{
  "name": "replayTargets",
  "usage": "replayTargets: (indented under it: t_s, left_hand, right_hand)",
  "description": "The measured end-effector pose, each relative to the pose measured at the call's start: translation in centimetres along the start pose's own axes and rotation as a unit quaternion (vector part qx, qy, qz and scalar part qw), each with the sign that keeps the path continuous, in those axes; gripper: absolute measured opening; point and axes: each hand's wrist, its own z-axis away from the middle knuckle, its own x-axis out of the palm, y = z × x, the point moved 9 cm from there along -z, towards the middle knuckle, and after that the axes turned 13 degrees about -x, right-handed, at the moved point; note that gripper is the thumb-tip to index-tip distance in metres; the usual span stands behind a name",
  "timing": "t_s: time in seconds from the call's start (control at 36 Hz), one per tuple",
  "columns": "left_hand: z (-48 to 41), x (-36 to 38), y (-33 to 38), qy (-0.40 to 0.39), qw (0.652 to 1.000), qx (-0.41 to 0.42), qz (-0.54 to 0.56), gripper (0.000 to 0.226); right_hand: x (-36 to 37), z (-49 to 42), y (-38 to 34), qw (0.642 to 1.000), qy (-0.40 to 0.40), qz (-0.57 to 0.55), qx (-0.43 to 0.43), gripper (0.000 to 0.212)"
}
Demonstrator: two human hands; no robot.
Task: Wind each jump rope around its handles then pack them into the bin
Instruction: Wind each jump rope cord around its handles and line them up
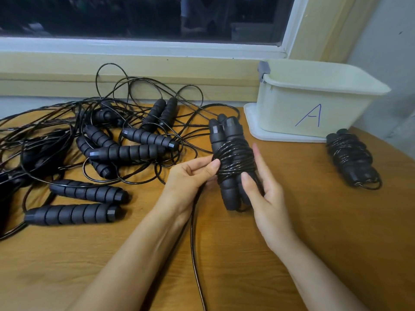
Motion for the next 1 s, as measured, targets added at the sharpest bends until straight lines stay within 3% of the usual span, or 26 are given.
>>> replayTargets:
  t_s: [0.08,0.22,0.33,0.47,0.56,0.64,0.75,1.0]
  left_hand:
    - [0.3,-0.5,0.7,0.044,0.998,0.031,-0.016,0.043]
    - [0.9,-1.0,1.4,0.115,0.986,0.086,-0.082,0.033]
    - [1.5,-0.6,2.1,0.127,0.973,0.140,-0.131,0.025]
    - [1.5,-0.5,2.2,0.131,0.965,0.157,-0.164,0.028]
    - [1.3,-0.4,2.2,0.122,0.965,0.161,-0.170,0.039]
    - [1.2,-0.1,2.1,0.109,0.960,0.170,-0.197,0.048]
    - [1.3,0.7,2.2,0.085,0.947,0.184,-0.248,0.049]
    - [1.2,2.0,2.1,0.017,0.915,0.214,-0.341,0.038]
  right_hand:
    - [-0.6,-0.2,0.0,0.995,0.003,0.091,-0.031,0.055]
    - [-0.4,-0.3,-0.6,0.991,-0.001,0.116,-0.068,0.058]
    - [0.2,-0.1,-0.3,0.990,-0.033,0.133,-0.042,0.056]
    - [0.9,0.1,-0.8,0.953,-0.081,0.286,-0.058,0.096]
    - [0.7,0.1,-1.2,0.924,-0.070,0.368,-0.083,0.106]
    - [0.6,0.0,-2.0,0.888,-0.067,0.440,-0.117,0.102]
    - [0.9,0.1,-2.6,0.869,-0.086,0.464,-0.149,0.092]
    - [0.0,-0.1,-2.4,0.867,-0.093,0.468,-0.144,0.074]
